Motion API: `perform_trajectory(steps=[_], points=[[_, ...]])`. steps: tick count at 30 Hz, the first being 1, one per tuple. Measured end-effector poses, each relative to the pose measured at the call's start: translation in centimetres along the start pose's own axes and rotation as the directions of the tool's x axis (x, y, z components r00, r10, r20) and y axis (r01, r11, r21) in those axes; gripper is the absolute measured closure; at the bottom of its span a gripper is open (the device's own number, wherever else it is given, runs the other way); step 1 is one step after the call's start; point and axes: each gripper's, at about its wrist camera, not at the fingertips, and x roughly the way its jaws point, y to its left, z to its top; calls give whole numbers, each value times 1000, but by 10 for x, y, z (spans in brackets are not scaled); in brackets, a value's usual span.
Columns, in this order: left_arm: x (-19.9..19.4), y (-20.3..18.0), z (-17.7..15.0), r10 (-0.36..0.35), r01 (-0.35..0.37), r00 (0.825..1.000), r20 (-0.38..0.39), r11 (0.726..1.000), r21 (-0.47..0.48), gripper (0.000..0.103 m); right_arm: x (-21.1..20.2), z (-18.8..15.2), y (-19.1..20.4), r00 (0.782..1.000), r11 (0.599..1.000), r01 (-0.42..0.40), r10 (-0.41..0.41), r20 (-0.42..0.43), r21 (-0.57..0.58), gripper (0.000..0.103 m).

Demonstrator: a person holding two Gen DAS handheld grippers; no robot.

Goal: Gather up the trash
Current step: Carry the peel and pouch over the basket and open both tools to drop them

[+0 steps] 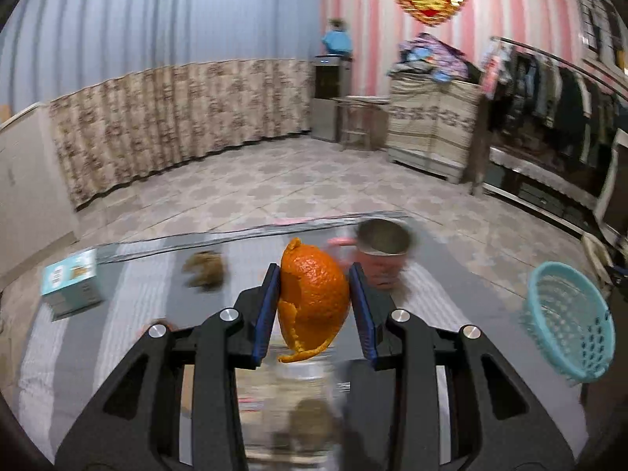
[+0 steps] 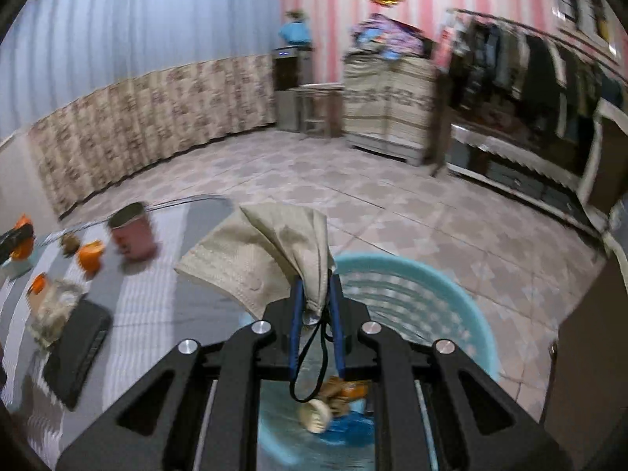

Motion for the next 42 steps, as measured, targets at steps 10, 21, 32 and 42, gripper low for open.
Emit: perform_trajectory(steps=[10,21,32,42], points=[[18,-163,-6,-213,216,976,-39,972,97,68,12,-7,-55,999,997,37,-35,-29,71,89],[40,-276,-24,-321,337,940,-114,924,180,64,14,-16,-97,995,988,91,-85,-50,128,89],[24,-261,-6,-275,280,960,-51,945,167,15,20,-19,-92,994,989,89,-81,-72,121,88],[6,-211,3,-213,212,977,0,969,130,6,35,-24,-71,994,993,45,-33,-100,113,47]])
